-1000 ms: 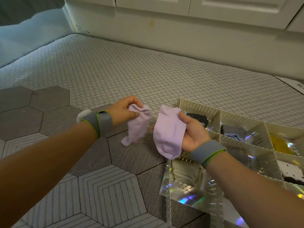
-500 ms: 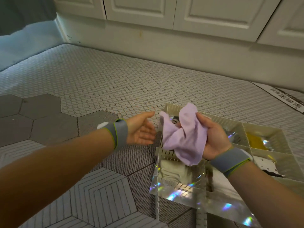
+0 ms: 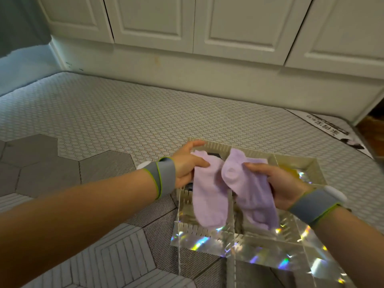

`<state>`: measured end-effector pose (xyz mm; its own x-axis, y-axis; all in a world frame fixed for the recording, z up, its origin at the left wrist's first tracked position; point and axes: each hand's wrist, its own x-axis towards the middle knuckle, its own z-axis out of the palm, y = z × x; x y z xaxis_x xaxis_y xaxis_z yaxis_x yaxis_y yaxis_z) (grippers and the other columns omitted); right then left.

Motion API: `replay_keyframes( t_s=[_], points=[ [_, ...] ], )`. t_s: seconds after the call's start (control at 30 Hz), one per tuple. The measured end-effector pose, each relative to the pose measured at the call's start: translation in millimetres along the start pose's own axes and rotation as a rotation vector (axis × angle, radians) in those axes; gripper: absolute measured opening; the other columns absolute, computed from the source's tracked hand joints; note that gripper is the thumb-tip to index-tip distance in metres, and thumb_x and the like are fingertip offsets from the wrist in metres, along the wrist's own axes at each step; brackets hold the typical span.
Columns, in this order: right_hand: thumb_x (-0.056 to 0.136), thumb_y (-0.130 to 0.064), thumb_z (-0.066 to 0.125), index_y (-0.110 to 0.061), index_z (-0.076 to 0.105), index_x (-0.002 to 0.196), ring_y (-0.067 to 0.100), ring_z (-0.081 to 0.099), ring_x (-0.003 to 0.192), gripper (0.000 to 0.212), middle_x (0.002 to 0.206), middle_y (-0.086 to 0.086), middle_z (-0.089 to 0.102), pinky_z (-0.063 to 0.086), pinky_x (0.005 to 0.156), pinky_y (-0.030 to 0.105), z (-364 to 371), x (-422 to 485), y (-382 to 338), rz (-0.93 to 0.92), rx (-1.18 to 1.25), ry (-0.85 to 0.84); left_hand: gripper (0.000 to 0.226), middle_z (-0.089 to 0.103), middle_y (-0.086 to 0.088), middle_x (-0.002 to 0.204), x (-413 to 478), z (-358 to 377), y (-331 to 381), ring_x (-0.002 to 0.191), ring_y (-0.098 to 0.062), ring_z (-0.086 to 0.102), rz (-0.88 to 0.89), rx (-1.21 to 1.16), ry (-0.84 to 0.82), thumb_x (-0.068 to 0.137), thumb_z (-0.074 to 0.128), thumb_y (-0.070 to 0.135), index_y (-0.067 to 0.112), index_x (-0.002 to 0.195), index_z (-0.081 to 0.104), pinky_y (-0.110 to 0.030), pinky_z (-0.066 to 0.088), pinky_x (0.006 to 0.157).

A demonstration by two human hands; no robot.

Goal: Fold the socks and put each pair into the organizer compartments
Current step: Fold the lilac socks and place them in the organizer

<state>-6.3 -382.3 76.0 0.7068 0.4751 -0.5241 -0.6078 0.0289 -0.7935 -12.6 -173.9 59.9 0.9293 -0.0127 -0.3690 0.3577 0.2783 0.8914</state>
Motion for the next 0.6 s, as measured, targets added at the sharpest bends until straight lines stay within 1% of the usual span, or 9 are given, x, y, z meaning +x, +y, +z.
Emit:
replay_keyframes(
  t_s=[0.07, 0.13, 0.23, 0.3, 0.37, 0.43, 0.5, 0.57, 0.6],
  points=[
    [0.073, -0.015, 0.059, 0.0, 0.064, 0.087, 0.022, 0.065, 0.052, 0.021, 0.065, 0.014, 0.069, 0.054, 0.053, 0.028, -10, -4, -6, 0.0, -0.058, 0.08, 0.07, 0.051, -0.015, 0.112, -5, 1, 3, 0.086, -0.027, 0.059, 0.079, 0.113, 0.031, 0.077, 0.055, -0.018, 0.032, 0.126, 0.046, -0.045, 0.055, 0.076],
    [0.077, -0.009, 0.057, 0.0, 0.063, 0.087, 0.022, 0.066, 0.052, 0.015, 0.065, 0.014, 0.069, 0.054, 0.051, 0.027, -15, -11, -13, -0.028, -0.039, 0.089, 0.077, 0.046, -0.014, 0.125, -6, 2, 6, 0.097, -0.031, 0.059, 0.128, 0.216, 0.067, 0.074, 0.06, -0.015, 0.037, 0.129, 0.044, -0.051, 0.052, 0.088],
    [0.071, -0.009, 0.061, 0.002, 0.063, 0.096, 0.024, 0.069, 0.063, 0.028, 0.08, 0.017, 0.071, 0.058, 0.057, 0.031, -12, -18, -16, -0.128, -0.013, 0.039, 0.08, 0.05, -0.018, 0.121, -7, 6, 7, 0.106, -0.039, 0.06, 0.14, 0.178, 0.026, 0.073, 0.061, -0.015, 0.036, 0.132, 0.042, -0.058, 0.049, 0.09],
    [0.07, -0.009, 0.064, 0.002, 0.063, 0.105, 0.026, 0.069, 0.069, 0.037, 0.089, 0.02, 0.07, 0.059, 0.064, 0.036, -3, -18, -14, -0.163, -0.005, -0.008, 0.073, 0.057, -0.02, 0.111, -8, 13, 7, 0.099, -0.033, 0.061, 0.152, 0.162, 0.009, 0.075, 0.058, -0.016, 0.029, 0.13, 0.046, -0.056, 0.049, 0.092],
    [0.069, -0.009, 0.065, 0.002, 0.063, 0.108, 0.025, 0.069, 0.071, 0.041, 0.09, 0.018, 0.07, 0.057, 0.07, 0.037, 10, -14, -9, -0.18, 0.056, -0.038, 0.057, 0.06, -0.018, 0.105, -8, 20, 6, 0.092, -0.028, 0.06, 0.164, 0.079, -0.012, 0.078, 0.053, -0.018, 0.021, 0.12, 0.054, -0.047, 0.051, 0.089],
    [0.074, -0.006, 0.059, 0.001, 0.063, 0.108, 0.022, 0.07, 0.073, 0.035, 0.089, 0.016, 0.072, 0.058, 0.071, 0.033, 25, -11, -5, -0.21, 0.141, -0.1, 0.041, 0.064, -0.014, 0.097, -8, 25, 5, 0.084, -0.024, 0.061, 0.129, -0.031, -0.078, 0.082, 0.048, -0.017, 0.015, 0.106, 0.06, -0.034, 0.055, 0.078],
    [0.079, -0.003, 0.053, 0.004, 0.062, 0.111, 0.022, 0.07, 0.078, 0.034, 0.093, 0.016, 0.072, 0.058, 0.073, 0.03, 37, -6, 0, -0.262, 0.195, -0.138, 0.029, 0.065, -0.014, 0.091, -7, 27, 4, 0.079, -0.022, 0.062, 0.079, -0.089, -0.137, 0.087, 0.045, -0.01, 0.011, 0.098, 0.062, -0.033, 0.056, 0.076],
    [0.076, -0.002, 0.061, 0.007, 0.06, 0.115, 0.024, 0.069, 0.078, 0.04, 0.097, 0.019, 0.07, 0.058, 0.073, 0.033, 43, 1, 5, -0.282, 0.207, -0.018, 0.02, 0.064, -0.016, 0.091, -6, 27, 4, 0.079, -0.024, 0.062, 0.025, -0.127, -0.161, 0.09, 0.045, -0.002, 0.005, 0.099, 0.062, -0.037, 0.054, 0.083],
    [0.075, -0.001, 0.064, 0.006, 0.061, 0.114, 0.024, 0.069, 0.075, 0.04, 0.095, 0.019, 0.07, 0.058, 0.071, 0.034, 44, 5, 7, -0.289, 0.207, 0.057, 0.021, 0.063, -0.018, 0.095, -6, 26, 4, 0.082, -0.025, 0.061, 0.0, -0.153, -0.172, 0.09, 0.045, 0.003, 0.001, 0.105, 0.06, -0.038, 0.053, 0.086]
  ],
)
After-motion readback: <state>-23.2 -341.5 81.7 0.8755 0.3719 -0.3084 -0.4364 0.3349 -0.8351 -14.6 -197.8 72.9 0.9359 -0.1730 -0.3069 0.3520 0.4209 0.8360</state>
